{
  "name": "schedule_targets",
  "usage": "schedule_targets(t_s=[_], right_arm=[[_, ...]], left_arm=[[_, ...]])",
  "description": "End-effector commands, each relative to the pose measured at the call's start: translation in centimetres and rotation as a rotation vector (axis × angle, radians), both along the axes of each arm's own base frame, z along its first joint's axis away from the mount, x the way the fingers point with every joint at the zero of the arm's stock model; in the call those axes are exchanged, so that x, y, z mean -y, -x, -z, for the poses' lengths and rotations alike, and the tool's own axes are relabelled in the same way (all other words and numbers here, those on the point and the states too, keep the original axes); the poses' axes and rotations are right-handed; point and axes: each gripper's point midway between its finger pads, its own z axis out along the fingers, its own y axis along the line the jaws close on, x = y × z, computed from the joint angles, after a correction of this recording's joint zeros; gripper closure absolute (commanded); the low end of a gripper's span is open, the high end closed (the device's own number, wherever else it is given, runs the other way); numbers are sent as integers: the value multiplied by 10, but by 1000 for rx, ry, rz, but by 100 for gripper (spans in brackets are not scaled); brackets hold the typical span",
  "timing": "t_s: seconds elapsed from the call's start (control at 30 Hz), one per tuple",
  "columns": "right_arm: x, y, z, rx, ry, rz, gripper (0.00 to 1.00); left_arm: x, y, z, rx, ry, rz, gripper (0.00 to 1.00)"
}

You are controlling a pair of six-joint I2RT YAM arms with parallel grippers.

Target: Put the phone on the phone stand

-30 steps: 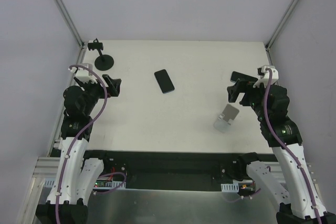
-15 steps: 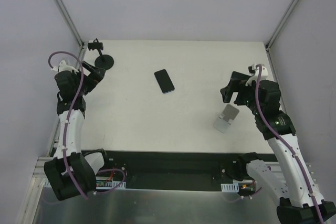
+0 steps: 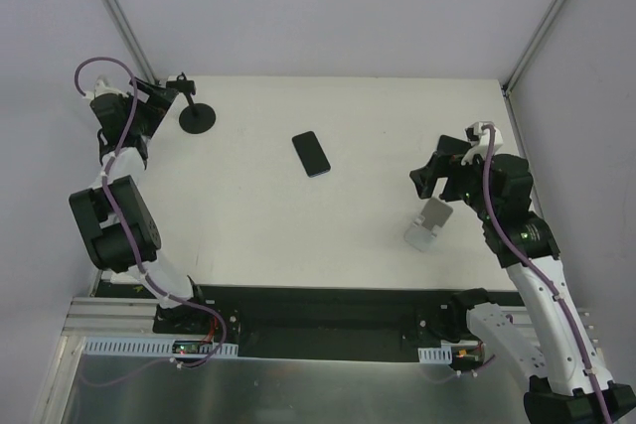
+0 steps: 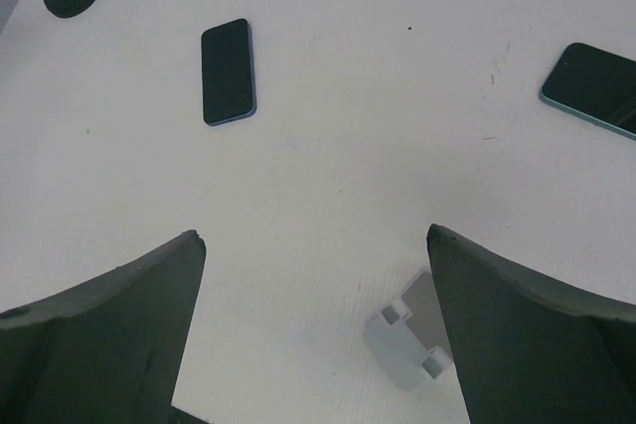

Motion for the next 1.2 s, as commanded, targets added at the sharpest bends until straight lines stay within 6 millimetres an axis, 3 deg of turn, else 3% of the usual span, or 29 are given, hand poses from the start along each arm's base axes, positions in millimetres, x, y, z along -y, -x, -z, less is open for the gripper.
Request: schedule_targets(t_s=[0.0, 0.23, 0.4, 0.57, 0.8, 0.83, 1.03, 1.07, 1.17], right_arm=[[-5, -1, -15, 75, -25, -34, 4], [-8, -5, -15, 51, -16, -43, 4], [-9, -6, -19, 49, -41, -36, 4], [-12, -5, -24, 50, -59, -43, 4], [-16, 5, -32, 53, -102, -65, 4], [-17, 6, -33, 53, -105, -65, 4], [-21, 12, -34, 33, -147, -79, 4], [-23, 12, -31, 24, -156, -85, 4], [-25, 7, -20, -21, -177, -61, 4]], left_arm=[[1, -37, -30, 119, 129, 54, 2], [-10, -85, -40, 166, 341, 60, 1], [-10, -94, -26, 142, 414, 31, 4], [-6, -100, -9, 107, 469, 20, 14], [3, -96, 2, 83, 477, 29, 43], [5, -95, 4, 80, 486, 31, 54], [19, -75, -11, 82, 483, 59, 85], [20, -70, -12, 79, 489, 56, 96], [33, -49, -12, 55, 540, 62, 100]])
